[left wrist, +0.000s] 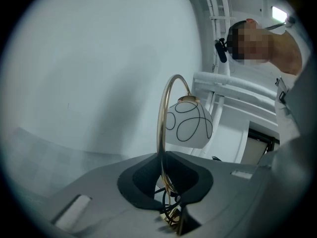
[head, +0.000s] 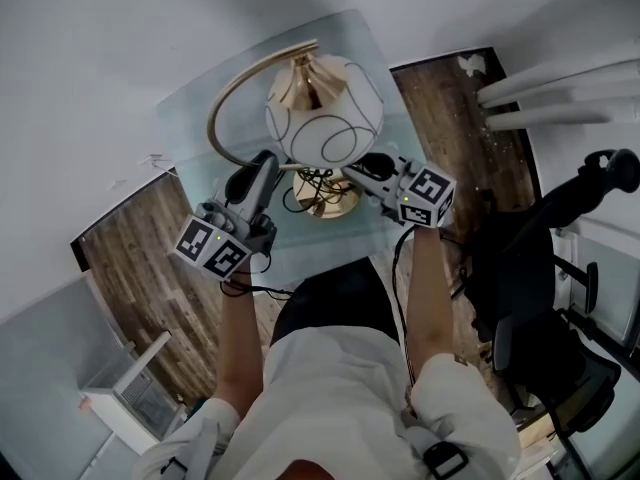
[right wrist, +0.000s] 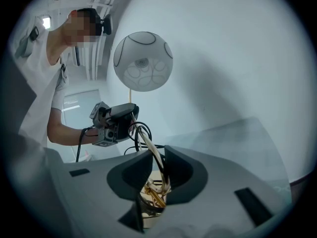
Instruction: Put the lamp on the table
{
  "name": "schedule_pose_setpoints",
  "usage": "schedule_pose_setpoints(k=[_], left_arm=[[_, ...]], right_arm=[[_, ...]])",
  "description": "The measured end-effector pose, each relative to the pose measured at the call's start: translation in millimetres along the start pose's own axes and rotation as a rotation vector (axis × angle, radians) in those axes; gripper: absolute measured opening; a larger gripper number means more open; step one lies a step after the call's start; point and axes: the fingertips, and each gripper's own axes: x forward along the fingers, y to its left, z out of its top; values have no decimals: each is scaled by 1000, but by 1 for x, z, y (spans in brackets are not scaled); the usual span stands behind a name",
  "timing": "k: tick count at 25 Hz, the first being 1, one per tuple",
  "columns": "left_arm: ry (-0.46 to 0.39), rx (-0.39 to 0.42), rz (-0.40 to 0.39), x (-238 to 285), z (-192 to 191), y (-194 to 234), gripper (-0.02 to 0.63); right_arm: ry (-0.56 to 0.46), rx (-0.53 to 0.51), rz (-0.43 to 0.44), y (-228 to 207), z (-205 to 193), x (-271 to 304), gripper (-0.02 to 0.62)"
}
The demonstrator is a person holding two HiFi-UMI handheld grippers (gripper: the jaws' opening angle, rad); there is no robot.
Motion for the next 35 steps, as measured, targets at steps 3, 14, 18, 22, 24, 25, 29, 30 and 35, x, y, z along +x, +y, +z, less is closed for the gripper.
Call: schedule_pose_setpoints(k=[3, 14, 18, 22, 24, 25, 29, 30, 35], left_arm=[[2, 7, -16, -1, -7, 1, 32], [2, 22, -60, 7, -26, 0, 29], [8, 22, -62, 12, -35, -4, 29], [8, 19, -57, 13, -40, -4, 28], [11, 27, -59, 15, -41, -6, 28], [13, 31, -59, 16, -42, -7, 28], [15, 40, -58, 19, -43, -12, 28], [16, 43, -56, 20, -43, -14, 28], [21, 57, -50, 25, -46, -18, 28]], right_arm=[[-13, -1, -18, -1, -7, 0, 71], [-21, -21, -56, -10, -24, -8, 71], [-20, -25, -67, -15, -31, -17, 71], [-20, -28, -69, -16, -35, -18, 71], [-31, -24, -72, -17, -37, -21, 71], [-37, -21, -73, -17, -38, -22, 71], [-55, -4, -76, -17, -42, -25, 71], [-60, 0, -77, -17, -43, -26, 71], [-87, 19, -93, -15, -51, -29, 72]])
